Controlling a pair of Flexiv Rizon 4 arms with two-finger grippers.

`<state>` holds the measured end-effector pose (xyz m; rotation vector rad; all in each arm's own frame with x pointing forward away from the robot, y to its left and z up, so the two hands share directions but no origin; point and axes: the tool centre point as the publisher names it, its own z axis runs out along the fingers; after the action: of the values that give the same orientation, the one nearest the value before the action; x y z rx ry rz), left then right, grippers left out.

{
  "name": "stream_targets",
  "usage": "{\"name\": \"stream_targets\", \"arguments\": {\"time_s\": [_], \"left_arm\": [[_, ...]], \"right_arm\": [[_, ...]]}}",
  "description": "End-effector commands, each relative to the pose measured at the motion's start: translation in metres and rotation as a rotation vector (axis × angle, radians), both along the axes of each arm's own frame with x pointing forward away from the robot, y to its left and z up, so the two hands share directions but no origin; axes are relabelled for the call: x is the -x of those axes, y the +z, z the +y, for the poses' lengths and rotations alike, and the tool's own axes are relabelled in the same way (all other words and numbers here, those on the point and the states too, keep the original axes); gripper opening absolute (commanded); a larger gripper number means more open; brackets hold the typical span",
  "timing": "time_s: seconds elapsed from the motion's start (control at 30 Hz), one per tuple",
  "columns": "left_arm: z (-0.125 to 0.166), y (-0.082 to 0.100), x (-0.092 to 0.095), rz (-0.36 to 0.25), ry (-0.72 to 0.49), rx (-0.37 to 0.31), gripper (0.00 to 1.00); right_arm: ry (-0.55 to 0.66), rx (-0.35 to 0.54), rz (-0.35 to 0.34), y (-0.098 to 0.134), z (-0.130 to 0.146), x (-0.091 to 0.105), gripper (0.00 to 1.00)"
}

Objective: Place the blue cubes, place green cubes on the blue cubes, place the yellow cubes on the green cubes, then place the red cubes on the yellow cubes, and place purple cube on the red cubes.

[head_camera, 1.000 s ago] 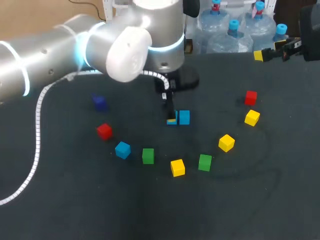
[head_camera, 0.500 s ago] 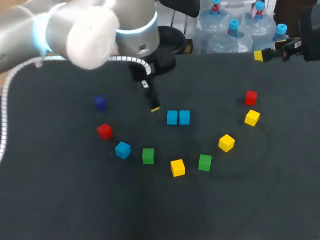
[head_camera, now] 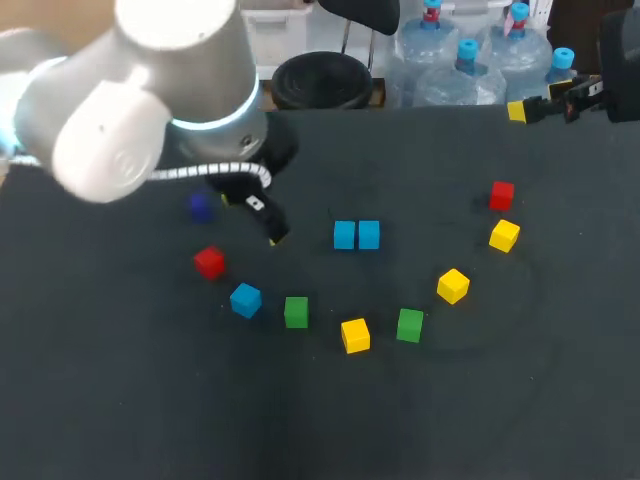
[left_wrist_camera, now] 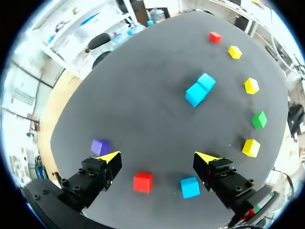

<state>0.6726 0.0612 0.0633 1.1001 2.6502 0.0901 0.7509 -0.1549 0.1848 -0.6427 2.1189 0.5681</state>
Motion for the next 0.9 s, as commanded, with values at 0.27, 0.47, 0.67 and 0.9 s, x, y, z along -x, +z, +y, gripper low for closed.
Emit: {"name": "stream_targets", "arguments": {"time_s": [0.27, 0.47, 0.67, 0.9], "left_arm": [[0.010, 0.005, 0.044, -0.017, 0.119, 0.099, 1.00], [0.003, 0.000, 0.060, -0.002, 0.156, 0.100, 1.00], [-0.002, -0.014, 0.075, 0.042, 0.213, 0.129, 1.00], [-0.014, -0.018, 0.084, 0.073, 0.222, 0.144, 1.00]], "right_arm": [[0.000, 0.000, -0.001, 0.000, 0.000, 0.000, 1.00], [0.000, 0.000, -0.001, 0.000, 0.000, 0.000, 1.00], [0.000, 0.000, -0.001, 0.000, 0.000, 0.000, 1.00], [0.000, 0.000, -0.001, 0.000, 0.000, 0.000, 1.00]]}}
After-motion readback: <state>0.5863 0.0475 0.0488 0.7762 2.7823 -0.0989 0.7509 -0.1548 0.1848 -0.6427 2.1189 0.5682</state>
